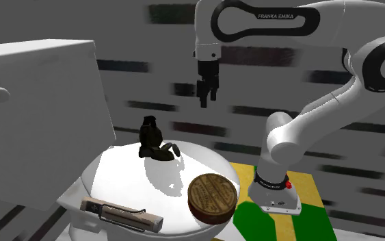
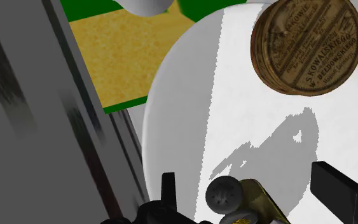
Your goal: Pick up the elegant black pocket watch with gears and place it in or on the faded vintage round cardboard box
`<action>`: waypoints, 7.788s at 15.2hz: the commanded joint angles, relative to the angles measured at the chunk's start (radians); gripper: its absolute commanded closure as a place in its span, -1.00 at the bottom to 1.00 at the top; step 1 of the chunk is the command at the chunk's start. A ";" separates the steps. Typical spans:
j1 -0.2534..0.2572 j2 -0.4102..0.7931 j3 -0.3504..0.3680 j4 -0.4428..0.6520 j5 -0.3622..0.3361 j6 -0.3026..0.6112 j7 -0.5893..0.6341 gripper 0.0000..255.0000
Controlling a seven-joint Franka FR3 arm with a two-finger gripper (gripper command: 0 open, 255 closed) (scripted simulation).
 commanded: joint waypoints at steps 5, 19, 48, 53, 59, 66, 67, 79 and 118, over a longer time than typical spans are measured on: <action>0.015 0.168 0.008 0.031 0.005 0.080 -0.006 -1.00; 0.056 0.785 0.035 0.292 0.019 0.236 -0.024 -1.00; 0.085 0.884 0.055 0.283 0.027 0.292 0.009 1.00; 0.087 0.944 0.025 0.334 0.023 0.294 -0.027 1.00; 0.095 0.928 0.024 0.407 0.116 0.182 -0.068 -1.00; 0.101 1.001 0.019 0.456 0.001 0.215 -0.132 -1.00; 0.102 1.000 0.019 0.441 0.002 0.228 -0.132 -1.00; 0.106 0.997 0.020 0.389 0.004 0.278 -0.130 1.00; 0.160 0.682 0.070 0.328 0.036 0.029 -0.018 1.00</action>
